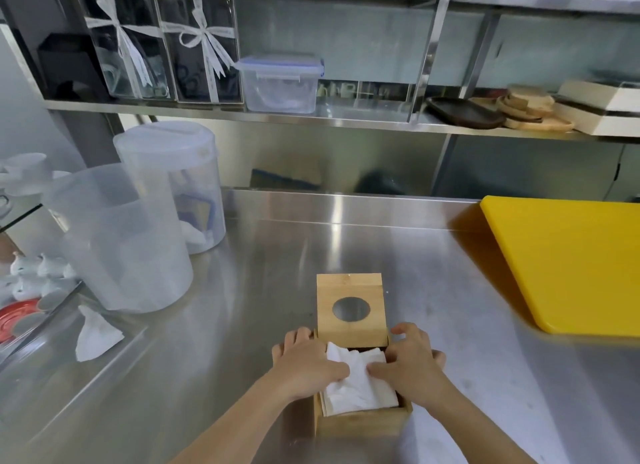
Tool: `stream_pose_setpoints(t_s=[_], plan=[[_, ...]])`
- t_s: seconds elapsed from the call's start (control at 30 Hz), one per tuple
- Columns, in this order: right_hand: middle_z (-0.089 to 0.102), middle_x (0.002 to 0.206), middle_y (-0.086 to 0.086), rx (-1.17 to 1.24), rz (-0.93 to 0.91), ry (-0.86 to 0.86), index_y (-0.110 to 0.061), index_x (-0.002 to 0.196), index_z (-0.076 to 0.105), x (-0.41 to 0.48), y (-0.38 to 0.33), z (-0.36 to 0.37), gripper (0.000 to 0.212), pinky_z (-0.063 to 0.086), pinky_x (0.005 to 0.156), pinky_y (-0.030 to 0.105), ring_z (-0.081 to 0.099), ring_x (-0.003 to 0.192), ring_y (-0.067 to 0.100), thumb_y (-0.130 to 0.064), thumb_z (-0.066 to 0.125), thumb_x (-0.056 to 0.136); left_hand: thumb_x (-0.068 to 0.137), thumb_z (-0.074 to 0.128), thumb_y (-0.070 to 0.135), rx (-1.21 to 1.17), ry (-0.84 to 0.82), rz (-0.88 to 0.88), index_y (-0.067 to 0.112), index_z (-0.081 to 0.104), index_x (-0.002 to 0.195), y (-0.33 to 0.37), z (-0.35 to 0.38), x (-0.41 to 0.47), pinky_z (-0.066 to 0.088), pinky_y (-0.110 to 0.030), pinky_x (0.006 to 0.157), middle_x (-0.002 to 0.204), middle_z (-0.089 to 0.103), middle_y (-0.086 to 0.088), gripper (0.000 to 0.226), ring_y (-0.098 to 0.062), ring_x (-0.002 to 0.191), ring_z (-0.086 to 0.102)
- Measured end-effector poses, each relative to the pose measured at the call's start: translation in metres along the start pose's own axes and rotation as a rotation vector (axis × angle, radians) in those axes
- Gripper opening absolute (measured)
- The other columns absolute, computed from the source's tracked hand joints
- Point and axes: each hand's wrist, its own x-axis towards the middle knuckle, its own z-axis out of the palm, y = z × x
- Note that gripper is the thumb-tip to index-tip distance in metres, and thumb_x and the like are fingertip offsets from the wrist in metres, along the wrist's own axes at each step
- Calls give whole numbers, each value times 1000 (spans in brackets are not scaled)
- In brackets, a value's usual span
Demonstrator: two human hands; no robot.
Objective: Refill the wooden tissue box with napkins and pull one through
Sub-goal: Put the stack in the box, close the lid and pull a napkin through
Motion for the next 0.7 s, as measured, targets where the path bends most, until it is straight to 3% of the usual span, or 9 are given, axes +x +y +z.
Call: stream_pose_setpoints(t_s=[0.13,0.27,0.43,0.53,0.7], plan=[[34,112,-9,-32,37,15,-21,54,50,3,-2,4,27,15,83,27,24,101,7,-33,62,74,73,49,36,58,-16,-35,17,45,73,8,-3,2,21,-34,92,112,35,-1,19,-22,117,27],[37,105,-7,-62,39,40,-18,56,52,6,-2,4,25,17,82,27,27,98,10,-33,61,74,76,46,37,120,-7,-59,19,42,70,12,-2,3,22,-35,94,109,36,-2,20,-23,113,28],[42,102,-2,-155,16,103,-20,53,40,6,-3,9,29,19,81,28,33,102,15,-32,56,74,80,44,41,191,121,-44,12,52,89,15,16,5,20,-35,97,118,38,-6,32,-25,118,27],[37,100,-4,-268,-2,122,-24,55,37,6,-4,13,28,21,83,29,34,109,17,-33,55,75,80,45,40,225,92,-54,11,56,102,8,19,7,18,-37,101,124,37,-6,38,-26,122,24],[39,101,-1,-353,32,16,-21,59,40,10,1,22,28,24,89,35,36,112,20,-39,48,79,80,42,46,293,69,-77,11,60,98,6,22,8,23,-40,101,120,43,-6,43,-26,118,32]])
